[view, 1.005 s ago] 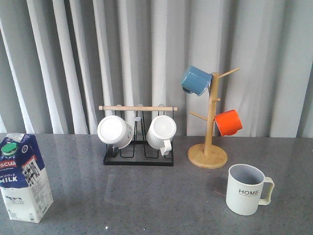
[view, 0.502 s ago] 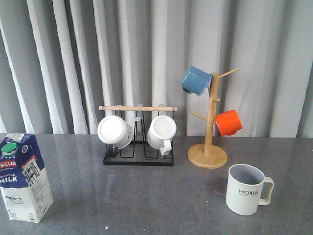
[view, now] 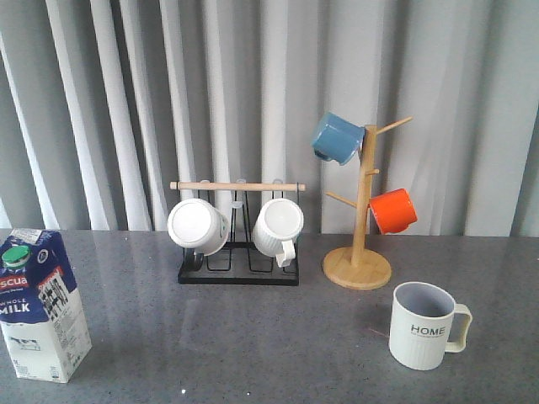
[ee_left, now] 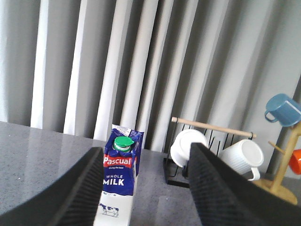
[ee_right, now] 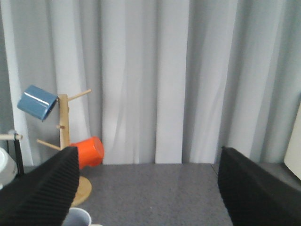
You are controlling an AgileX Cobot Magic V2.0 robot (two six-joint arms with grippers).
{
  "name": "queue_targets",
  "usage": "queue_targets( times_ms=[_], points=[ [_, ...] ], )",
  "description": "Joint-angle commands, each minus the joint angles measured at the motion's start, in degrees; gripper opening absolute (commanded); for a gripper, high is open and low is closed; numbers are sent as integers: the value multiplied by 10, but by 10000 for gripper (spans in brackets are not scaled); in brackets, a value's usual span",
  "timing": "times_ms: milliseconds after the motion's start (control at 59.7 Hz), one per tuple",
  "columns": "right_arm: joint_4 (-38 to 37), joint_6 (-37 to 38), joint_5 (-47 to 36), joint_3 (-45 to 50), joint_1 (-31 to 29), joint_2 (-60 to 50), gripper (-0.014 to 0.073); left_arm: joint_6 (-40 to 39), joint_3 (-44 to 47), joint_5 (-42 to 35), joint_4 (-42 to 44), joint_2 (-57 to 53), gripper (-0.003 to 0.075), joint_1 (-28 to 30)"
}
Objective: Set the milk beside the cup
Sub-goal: 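Move the right gripper down to the white HOME mug, then grasp the white HOME mug with the right gripper and lift it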
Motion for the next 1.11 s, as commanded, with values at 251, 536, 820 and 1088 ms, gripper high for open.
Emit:
queue_targets(
  times_ms=[251,536,820,1088],
  points=[
    [160,-175,106,-105,-2,140,565,64,-206,51,-1,191,398,-1],
    [186,-178,142,-105,-2,276,516,64,-208,41,-1,195,398,-1],
    [188,-183,135,-105,-2,402,515,64,-208,43,-1,195,398,-1],
    [201,-189,98,-105,-2,474,515,64,-208,44,-1,195,398,-1]
  ],
)
